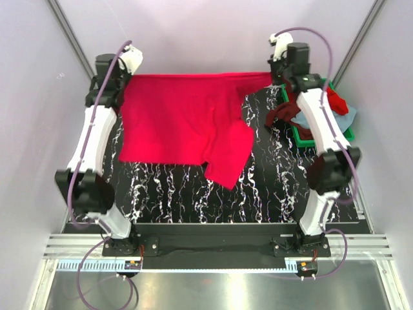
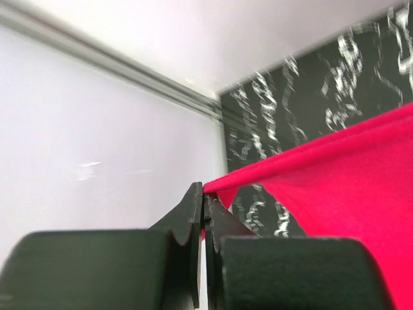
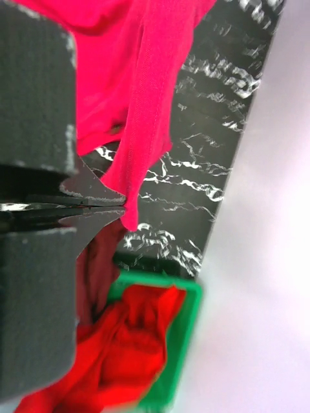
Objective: Fold and stack the t-shirts
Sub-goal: Flatten the tshirt out
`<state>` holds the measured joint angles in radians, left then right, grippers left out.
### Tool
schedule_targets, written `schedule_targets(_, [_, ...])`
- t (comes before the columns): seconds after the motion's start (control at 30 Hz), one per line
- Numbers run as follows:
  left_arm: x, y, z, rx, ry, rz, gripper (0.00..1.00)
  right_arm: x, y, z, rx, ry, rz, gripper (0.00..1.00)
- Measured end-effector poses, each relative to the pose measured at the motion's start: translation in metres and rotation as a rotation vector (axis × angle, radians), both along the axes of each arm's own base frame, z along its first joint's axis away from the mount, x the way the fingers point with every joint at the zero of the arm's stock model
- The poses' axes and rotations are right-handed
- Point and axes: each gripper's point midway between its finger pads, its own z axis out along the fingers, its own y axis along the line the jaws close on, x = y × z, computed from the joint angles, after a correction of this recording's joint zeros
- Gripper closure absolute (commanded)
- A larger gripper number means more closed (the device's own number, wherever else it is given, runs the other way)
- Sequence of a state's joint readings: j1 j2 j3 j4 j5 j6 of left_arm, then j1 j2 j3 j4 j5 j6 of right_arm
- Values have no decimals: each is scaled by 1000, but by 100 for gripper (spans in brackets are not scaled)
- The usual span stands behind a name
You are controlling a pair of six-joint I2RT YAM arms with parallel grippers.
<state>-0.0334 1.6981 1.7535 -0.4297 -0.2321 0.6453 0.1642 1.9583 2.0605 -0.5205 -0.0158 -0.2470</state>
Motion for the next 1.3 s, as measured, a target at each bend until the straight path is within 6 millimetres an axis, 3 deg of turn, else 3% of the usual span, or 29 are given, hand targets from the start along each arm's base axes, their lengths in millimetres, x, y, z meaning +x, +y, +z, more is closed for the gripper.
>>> schedule_targets(0.13, [-55,-3,70,-10,-139,-26,98,-54,-6,83,9,-149,10,100])
schedule_targets(0.2, [-81,-7,94,-21,-180,-54,97,-89,-11,137,29,-259,11,100])
schedule_targets(0.27, [-107,-14,114,-38,-221,-96,100,-129,-17,185,53,-365,10,100])
schedule_targets(0.37, [-144,-24,124,-72,-239,-154,100,-189,-26,234,93,-474,15,100])
schedule_targets(0.47, [-175,-34,122,-116,-223,-200,100,-241,-30,253,131,-513,32,100])
schedule_targets(0.57, [-196,-40,122,-158,-220,-223,100,-270,-33,255,158,-509,32,100])
schedule_targets(0.67, [-212,-44,133,-186,-263,-241,100,-284,-36,258,169,-506,26,100])
schedule_targets(0.73, [-218,-46,145,-195,-295,-249,100,-282,-37,261,168,-510,22,100])
schedule_targets(0.87, [-215,-47,164,-210,-341,-254,100,-262,-34,253,161,-480,17,100])
schedule_targets(0.97, [-199,-51,144,-251,-290,-254,100,-232,-29,234,163,-422,10,100])
schedule_targets(1.07, [-176,-57,91,-351,-158,-221,100,-193,-21,187,181,-293,-2,100])
schedule_targets(1.23, [-146,-63,-39,-481,160,-115,100,-126,-8,69,160,-2,-21,100])
schedule_targets(1.3, [-133,-61,-78,-488,261,-73,100,-102,-7,25,136,86,-20,100])
